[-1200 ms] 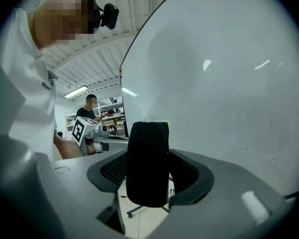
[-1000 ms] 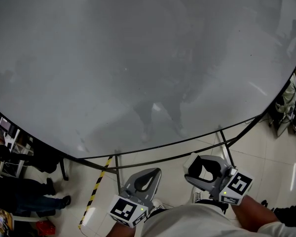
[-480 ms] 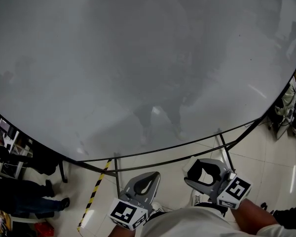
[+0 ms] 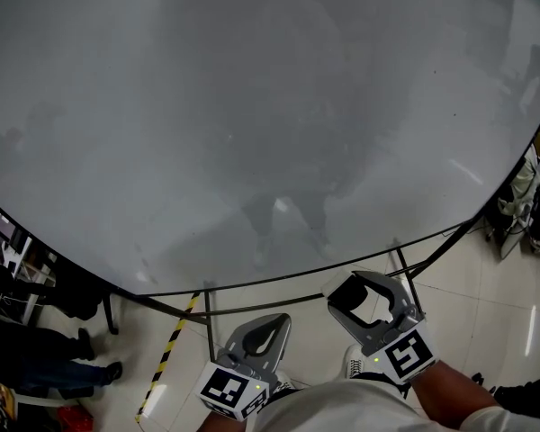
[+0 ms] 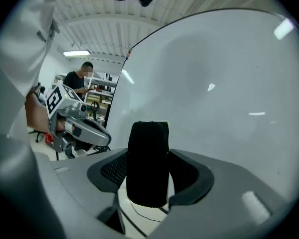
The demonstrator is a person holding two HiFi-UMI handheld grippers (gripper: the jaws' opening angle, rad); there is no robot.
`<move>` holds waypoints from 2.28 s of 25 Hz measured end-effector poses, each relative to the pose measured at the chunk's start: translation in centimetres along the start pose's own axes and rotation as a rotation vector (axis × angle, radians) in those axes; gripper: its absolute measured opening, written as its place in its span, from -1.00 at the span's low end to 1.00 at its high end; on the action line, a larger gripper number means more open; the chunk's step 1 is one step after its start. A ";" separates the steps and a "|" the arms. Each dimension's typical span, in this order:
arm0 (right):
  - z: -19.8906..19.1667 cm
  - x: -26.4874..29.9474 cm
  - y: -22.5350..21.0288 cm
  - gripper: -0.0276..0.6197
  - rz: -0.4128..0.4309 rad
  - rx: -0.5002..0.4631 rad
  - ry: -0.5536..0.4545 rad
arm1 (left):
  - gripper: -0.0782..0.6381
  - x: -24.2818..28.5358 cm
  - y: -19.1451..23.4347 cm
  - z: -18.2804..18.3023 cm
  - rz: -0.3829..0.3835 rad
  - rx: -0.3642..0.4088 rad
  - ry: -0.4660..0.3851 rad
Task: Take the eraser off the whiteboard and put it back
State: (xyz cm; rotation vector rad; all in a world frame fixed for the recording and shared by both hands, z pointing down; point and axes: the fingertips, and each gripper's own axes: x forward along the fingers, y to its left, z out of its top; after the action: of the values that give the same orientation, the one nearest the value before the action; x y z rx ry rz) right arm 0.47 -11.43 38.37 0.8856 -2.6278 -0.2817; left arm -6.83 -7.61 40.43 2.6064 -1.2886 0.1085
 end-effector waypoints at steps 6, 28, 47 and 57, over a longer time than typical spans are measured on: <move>1.3 0.8 -2.0 -0.16 -0.115 -0.118 0.024 | -0.75 -0.2 0.1 -0.3 0.010 -0.012 0.005; 5.1 5.2 -6.0 -0.16 -0.335 -0.223 -0.014 | -0.75 -0.5 -0.6 -1.2 0.003 -0.030 0.012; 6.2 7.3 -7.8 -0.16 -0.445 -0.280 0.008 | -0.75 -0.9 -0.8 -1.1 0.006 -0.031 0.017; 6.0 7.3 -7.6 -0.10 -0.426 -0.290 0.012 | -0.75 -0.7 -0.9 -1.2 -0.002 -0.029 0.020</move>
State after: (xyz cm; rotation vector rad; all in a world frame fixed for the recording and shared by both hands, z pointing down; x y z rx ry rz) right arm -3.13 -21.40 32.59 1.3235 -2.2815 -0.7400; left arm -6.53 -6.22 41.32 2.5761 -1.2712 0.1145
